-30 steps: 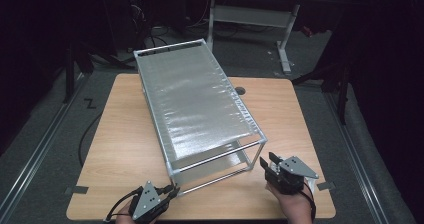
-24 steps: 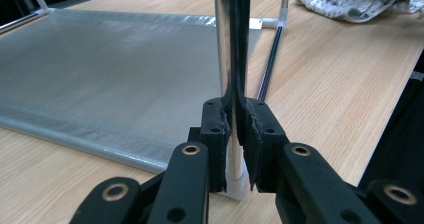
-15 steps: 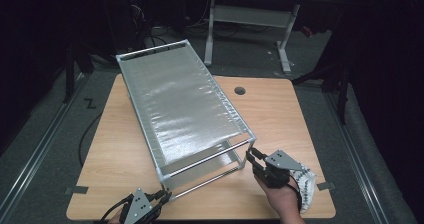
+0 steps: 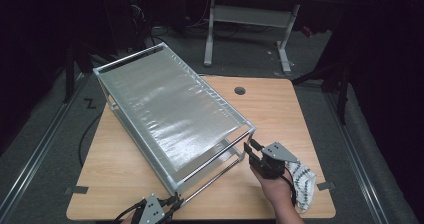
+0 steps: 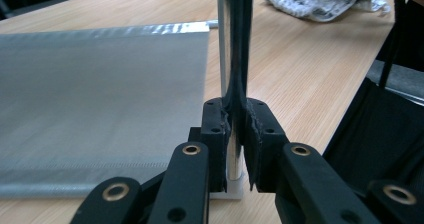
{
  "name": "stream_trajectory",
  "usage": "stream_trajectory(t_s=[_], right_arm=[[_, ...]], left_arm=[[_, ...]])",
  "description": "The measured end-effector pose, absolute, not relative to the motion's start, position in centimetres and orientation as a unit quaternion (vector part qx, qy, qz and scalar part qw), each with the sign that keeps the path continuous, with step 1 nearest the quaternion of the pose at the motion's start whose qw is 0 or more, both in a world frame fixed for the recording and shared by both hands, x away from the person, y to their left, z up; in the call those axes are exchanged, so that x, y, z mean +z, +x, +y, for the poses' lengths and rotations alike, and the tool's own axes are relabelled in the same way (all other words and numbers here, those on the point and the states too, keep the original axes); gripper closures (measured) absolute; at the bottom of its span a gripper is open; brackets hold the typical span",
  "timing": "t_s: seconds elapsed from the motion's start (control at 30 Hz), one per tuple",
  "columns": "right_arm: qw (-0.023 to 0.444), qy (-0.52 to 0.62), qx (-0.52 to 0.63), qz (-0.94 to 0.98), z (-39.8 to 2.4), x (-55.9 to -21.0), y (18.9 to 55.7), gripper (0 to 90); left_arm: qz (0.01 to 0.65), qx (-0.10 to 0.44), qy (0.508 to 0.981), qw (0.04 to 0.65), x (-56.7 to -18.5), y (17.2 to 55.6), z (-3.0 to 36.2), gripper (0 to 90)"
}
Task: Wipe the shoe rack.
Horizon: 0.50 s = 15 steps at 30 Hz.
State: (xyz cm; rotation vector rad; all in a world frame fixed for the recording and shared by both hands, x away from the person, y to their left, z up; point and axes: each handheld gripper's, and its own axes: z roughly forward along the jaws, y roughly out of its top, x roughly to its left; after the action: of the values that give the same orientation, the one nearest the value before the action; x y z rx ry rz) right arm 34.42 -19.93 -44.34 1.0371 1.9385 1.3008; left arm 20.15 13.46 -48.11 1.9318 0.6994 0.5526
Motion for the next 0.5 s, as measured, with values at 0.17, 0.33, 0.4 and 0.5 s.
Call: stream_trajectory(t_s=[0.17, 0.33, 0.4, 0.5], right_arm=[[0.292, 0.406, 0.483, 0.719, -21.8, -44.7, 32.8, 58.7], [0.294, 0.421, 0.475, 0.715, -22.8, -44.7, 31.6, 56.9], [0.301, 0.426, 0.469, 0.713, -23.4, -44.7, 30.5, 54.1], [0.298, 0.431, 0.469, 0.711, -23.8, -44.8, 29.8, 50.5]], left_arm=[[0.272, 0.207, 0.803, 0.489, -47.9, 22.6, 10.4, 80.4], [0.257, 0.198, 0.809, 0.49, -47.8, 24.7, 7.9, 80.3], [0.253, 0.19, 0.807, 0.499, -47.9, 26.1, 6.3, 80.6], [0.248, 0.183, 0.804, 0.508, -48.1, 27.9, 4.2, 80.7]])
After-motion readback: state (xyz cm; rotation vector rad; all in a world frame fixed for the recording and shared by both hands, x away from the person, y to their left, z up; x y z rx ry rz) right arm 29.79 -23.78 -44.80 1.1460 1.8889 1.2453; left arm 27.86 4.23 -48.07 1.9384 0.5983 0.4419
